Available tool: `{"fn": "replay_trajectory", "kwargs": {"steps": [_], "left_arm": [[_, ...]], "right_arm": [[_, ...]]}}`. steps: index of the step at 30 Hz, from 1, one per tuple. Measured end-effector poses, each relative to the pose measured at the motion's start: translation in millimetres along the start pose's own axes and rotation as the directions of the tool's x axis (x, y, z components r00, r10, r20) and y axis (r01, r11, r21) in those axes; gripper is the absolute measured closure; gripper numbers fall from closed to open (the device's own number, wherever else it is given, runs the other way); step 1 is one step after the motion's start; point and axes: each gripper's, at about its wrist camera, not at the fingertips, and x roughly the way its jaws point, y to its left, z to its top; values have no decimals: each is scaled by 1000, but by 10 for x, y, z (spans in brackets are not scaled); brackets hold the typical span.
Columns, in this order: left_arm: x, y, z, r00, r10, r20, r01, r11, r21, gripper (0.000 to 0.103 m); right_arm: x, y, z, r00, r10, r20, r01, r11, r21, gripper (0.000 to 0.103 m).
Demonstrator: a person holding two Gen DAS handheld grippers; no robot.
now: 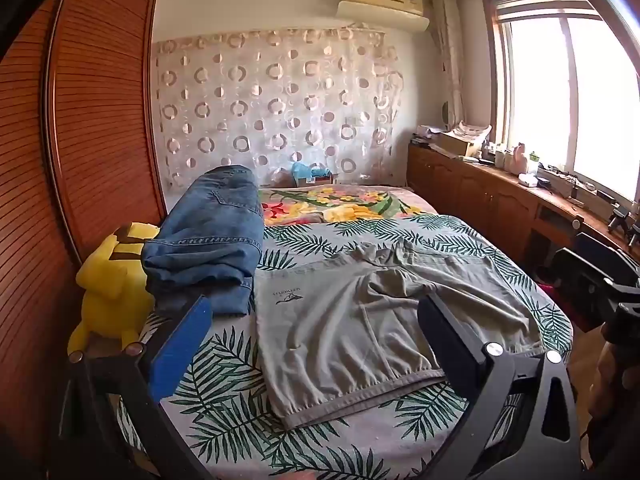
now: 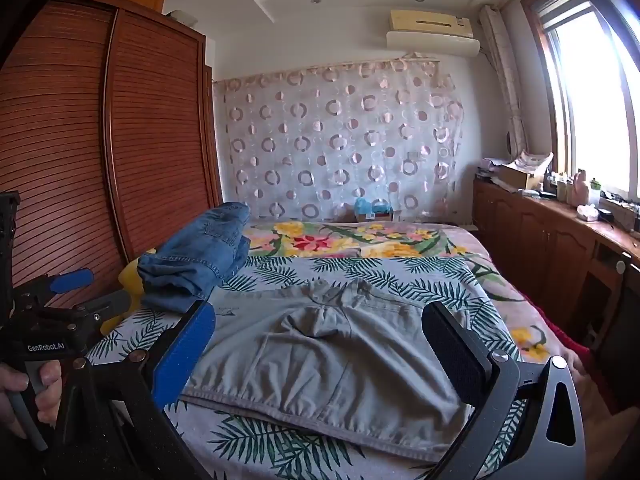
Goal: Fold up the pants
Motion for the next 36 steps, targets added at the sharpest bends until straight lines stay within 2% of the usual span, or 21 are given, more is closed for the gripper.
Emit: {"fn": "replay_trajectory", "kwargs": {"steps": [6,36], "left_arm": [[10,-10,6,1000,-3,0,3,1000,1,0],[-49,-35,47,1000,-4,15,4,1000,-4,0]], "right_arm": [[-10,-5,3,1000,-1,26,0,1000,17,0],[-24,0,-2,1000,-4,20,4,1000,10,0]]}}
